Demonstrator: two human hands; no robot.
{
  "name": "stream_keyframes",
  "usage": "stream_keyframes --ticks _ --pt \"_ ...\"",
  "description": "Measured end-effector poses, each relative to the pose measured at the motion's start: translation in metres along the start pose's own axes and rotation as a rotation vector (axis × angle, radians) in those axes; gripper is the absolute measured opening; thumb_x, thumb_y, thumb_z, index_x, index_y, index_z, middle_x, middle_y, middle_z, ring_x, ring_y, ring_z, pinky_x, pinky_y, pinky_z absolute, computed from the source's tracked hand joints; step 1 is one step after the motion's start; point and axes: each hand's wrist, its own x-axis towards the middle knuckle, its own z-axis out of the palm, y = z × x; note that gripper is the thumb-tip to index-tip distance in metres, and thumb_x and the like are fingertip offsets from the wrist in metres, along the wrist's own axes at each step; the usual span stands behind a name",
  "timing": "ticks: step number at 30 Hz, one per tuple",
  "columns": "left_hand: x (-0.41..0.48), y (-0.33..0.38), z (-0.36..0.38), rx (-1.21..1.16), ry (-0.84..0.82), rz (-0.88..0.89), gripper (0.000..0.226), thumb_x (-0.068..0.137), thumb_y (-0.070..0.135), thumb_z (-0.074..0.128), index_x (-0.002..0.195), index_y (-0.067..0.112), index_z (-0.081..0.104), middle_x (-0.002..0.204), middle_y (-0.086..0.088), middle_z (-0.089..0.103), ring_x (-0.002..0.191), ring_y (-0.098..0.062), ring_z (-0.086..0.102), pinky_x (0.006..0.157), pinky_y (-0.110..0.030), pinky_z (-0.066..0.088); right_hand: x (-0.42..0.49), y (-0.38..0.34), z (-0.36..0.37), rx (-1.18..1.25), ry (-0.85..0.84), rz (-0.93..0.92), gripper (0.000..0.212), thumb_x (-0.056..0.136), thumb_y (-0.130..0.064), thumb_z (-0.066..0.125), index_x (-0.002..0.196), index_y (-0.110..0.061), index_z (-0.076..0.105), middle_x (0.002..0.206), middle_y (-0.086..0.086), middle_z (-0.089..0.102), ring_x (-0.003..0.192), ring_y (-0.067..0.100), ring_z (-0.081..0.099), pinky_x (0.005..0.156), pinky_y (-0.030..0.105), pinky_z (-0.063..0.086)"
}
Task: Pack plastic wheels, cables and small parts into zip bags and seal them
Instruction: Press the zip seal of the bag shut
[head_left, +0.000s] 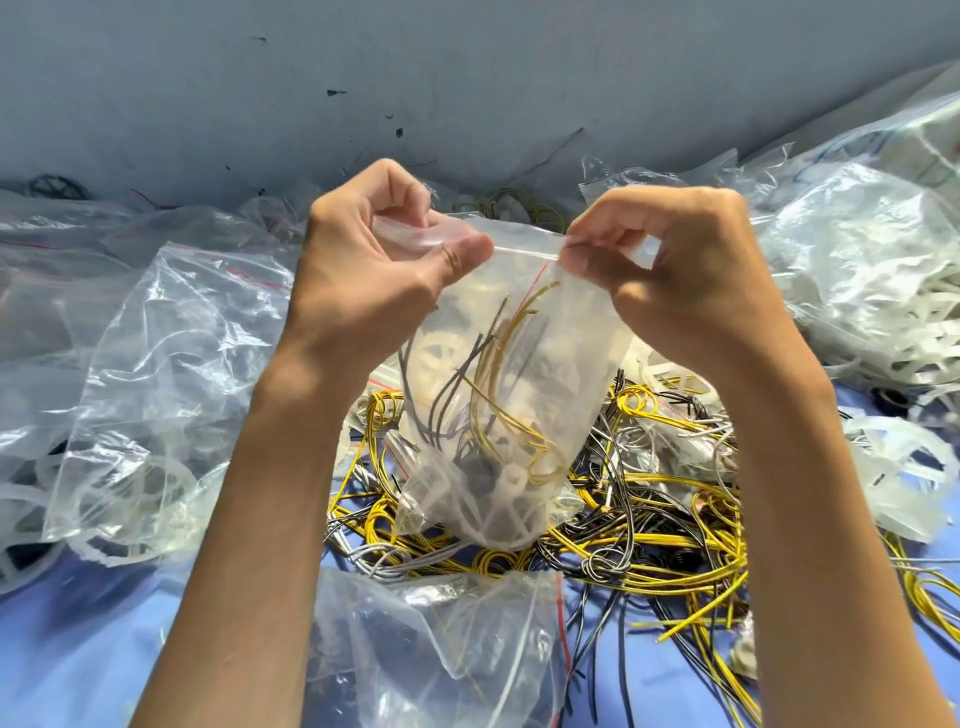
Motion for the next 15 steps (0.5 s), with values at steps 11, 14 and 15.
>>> stream_keyframes --ticks 11,14,15 --pt "-0.002 0.004 0.004 -0.013 -0.068 0.047 0.026 0.068 0.008 0.083 0.073 0.020 0.060 0.073 0.009 0.071 0.072 0.000 0.069 0.068 -0.014 0.050 0.001 -0.006 0.010 -0.048 -0.023 -0.118 0.006 0.080 -0.010 0.070 0.075 -0.007 0.071 0.072 -0.004 0.060 0.065 0.008 0.053 0.063 0.021 0.043" --pt "-0.003 0.003 0.007 -0.045 -0.086 0.060 0.031 0.068 0.005 0.083 0.070 0.020 0.056 0.068 0.011 0.071 0.071 -0.002 0.069 0.067 -0.015 0.051 0.001 -0.005 0.008 -0.052 -0.025 -0.104 0.005 0.079 -0.011 0.070 0.076 -0.007 0.072 0.071 -0.006 0.058 0.064 0.008 0.052 0.062 0.019 0.042" --pt "-0.003 0.002 0.007 -0.048 -0.083 0.063 0.032 0.069 0.004 0.082 0.068 0.020 0.054 0.068 0.010 0.070 0.070 -0.001 0.069 0.067 -0.016 0.051 0.001 -0.005 0.008 -0.046 -0.020 -0.102 0.006 0.079 -0.011 0.070 0.075 -0.007 0.072 0.071 -0.006 0.058 0.063 0.008 0.051 0.061 0.017 0.041"
